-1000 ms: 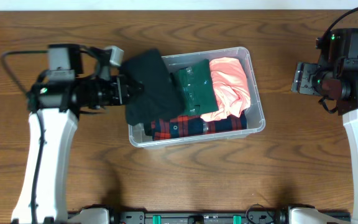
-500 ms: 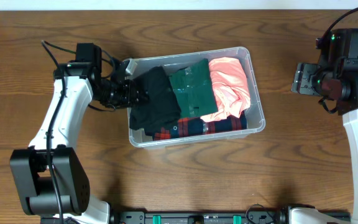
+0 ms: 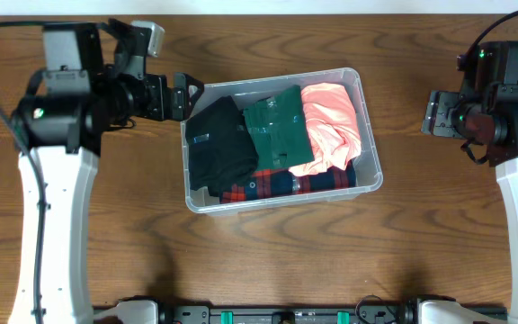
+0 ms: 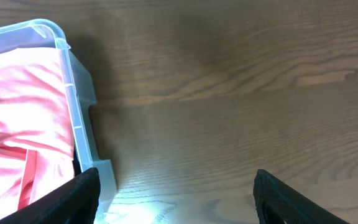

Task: Pack container
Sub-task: 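Place the black shirt in the bin's left side and release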

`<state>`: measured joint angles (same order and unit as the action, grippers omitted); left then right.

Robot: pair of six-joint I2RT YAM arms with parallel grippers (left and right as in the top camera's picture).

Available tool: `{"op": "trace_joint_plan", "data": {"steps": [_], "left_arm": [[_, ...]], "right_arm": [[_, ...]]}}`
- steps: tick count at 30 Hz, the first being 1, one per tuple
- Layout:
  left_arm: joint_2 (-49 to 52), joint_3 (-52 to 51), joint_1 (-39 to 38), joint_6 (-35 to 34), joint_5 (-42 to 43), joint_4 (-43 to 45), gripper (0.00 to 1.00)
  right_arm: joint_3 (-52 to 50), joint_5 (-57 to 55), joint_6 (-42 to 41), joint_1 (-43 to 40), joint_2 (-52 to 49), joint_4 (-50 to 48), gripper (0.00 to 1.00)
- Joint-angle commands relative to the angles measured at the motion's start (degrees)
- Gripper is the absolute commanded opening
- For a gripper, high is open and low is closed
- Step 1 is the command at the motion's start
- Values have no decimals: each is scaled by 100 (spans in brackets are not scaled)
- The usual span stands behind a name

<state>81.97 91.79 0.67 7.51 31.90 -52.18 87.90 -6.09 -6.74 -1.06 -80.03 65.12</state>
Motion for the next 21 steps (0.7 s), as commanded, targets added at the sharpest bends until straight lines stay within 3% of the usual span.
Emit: {"op": "trace_joint_plan", "data": {"steps": [1, 3, 5, 13, 21], "left_arm": [[267, -138, -229, -9, -170, -37, 62], [398, -264, -459, -9, -170, -44, 31], [605, -420, -763, -9, -170, -42, 13], [1853, -1005, -1829, -101, -269, -37, 7], [2822, -1154, -2031, -328, -603, -17, 6]], "right_arm": [[-26, -55, 81, -26, -2, -9, 76], [-35, -55, 81, -26, -2, -11, 76], [-37, -55, 81, -26, -2, -13, 76], [-37, -55, 81, -26, -2, 13, 76], [-37, -55, 81, -26, -2, 26, 76]]}}
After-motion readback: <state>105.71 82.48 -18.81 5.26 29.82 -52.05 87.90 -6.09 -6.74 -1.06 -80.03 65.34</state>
